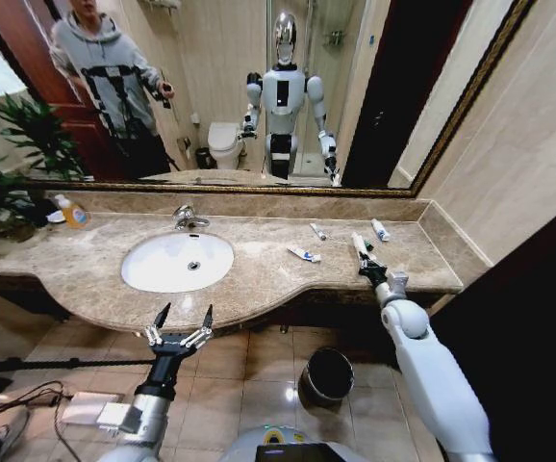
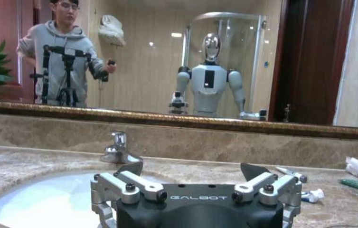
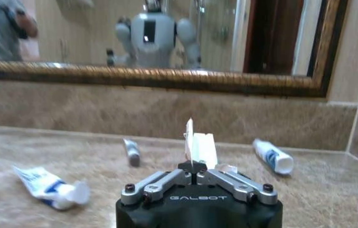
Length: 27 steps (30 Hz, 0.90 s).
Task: Pick up the trash from the sink and place it in the trash bin.
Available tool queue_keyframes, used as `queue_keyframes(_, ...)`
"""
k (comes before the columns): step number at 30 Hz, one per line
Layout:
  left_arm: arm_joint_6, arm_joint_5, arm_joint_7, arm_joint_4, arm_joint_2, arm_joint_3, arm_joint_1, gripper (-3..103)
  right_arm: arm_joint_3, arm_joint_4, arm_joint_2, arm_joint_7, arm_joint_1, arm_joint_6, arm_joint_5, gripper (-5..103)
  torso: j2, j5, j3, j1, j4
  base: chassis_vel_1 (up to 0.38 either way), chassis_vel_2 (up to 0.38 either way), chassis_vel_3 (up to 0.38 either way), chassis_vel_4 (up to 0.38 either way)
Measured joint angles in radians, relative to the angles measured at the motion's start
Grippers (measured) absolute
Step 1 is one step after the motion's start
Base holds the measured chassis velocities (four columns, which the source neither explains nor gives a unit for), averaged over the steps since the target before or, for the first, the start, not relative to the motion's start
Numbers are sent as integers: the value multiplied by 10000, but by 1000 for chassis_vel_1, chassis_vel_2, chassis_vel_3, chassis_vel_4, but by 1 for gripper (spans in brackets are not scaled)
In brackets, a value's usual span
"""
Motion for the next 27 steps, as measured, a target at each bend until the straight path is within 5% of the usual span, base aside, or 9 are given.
queue_keyframes(6,0,0,-1,0,0,0,1,100,321,1253,448,60,-1519,1238,-157,0,0,-1,-1,0,1,0,0,0,0)
queue_keyframes(13,0,1,-1,0,0,0,0,100,519,2300,1370,745,-4078,3618,-630,0,0,-2,-1,-1,1,0,0,0,0)
queue_keyframes(27,0,0,0,0,-1,0,0,100,596,966,1842,1473,-6030,6100,-1295,0,1,0,-1,-1,0,0,0,0,0)
